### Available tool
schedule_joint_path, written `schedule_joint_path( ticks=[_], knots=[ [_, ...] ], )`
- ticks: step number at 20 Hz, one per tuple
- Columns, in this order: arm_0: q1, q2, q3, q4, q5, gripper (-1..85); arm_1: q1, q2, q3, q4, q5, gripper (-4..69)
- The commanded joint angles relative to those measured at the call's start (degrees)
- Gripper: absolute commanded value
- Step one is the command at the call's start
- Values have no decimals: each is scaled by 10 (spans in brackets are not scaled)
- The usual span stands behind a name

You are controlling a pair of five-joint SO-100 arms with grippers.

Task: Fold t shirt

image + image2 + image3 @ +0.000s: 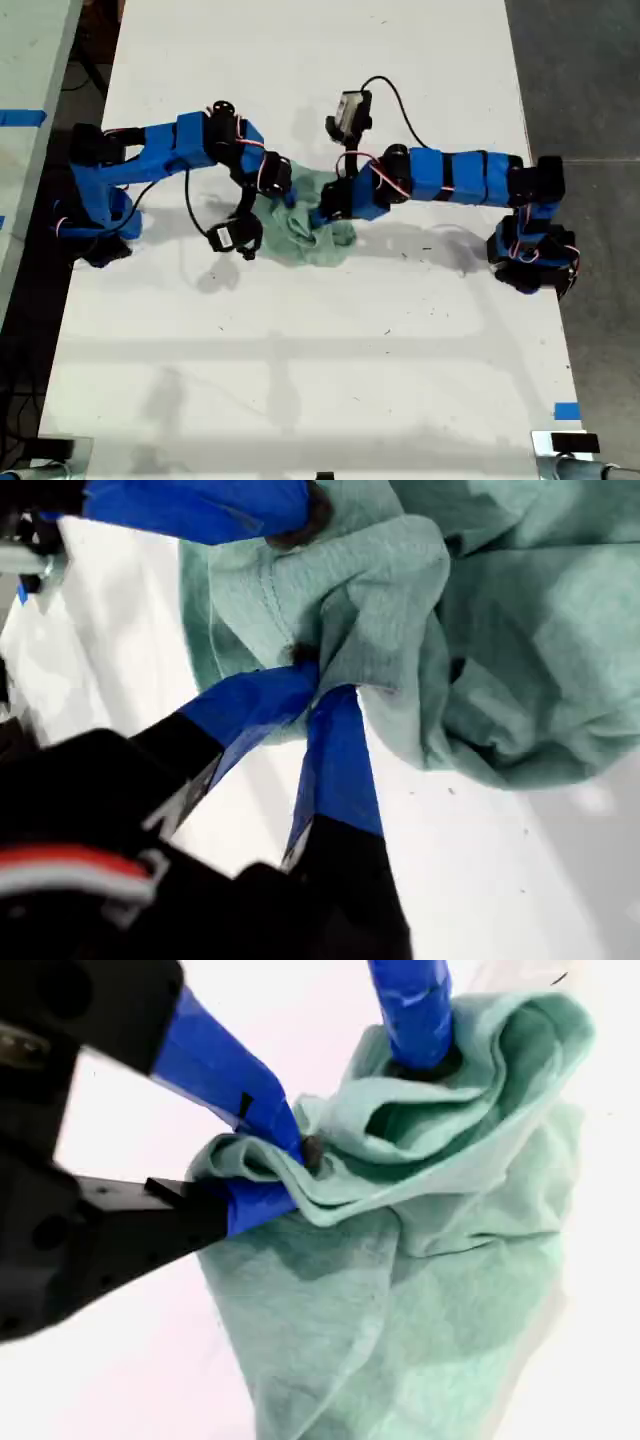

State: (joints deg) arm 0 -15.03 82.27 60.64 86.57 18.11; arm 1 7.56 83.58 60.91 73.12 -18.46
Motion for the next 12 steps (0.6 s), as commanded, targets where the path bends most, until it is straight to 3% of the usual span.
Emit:
schedule_joint_path(
  ticks=[1, 7, 9, 10, 11, 12],
  knots=[
    [-54, -36, -29, -28, 30, 0, 52, 14, 5, 11, -10, 2],
    [-121, -139, -71, -54, 90, 23, 144, -72, 4, 39, -6, 2],
    [-144, -149, -72, -53, 114, 220, 171, -107, -4, 59, 4, 0],
    [-154, -154, -72, -45, 124, 288, 178, -133, -25, 88, 24, 27],
    [-162, -156, -71, -38, 130, 333, 181, -147, -34, 101, 37, 214],
    [-165, -157, -71, -36, 131, 337, 182, -150, -33, 102, 40, 234]
  ],
)
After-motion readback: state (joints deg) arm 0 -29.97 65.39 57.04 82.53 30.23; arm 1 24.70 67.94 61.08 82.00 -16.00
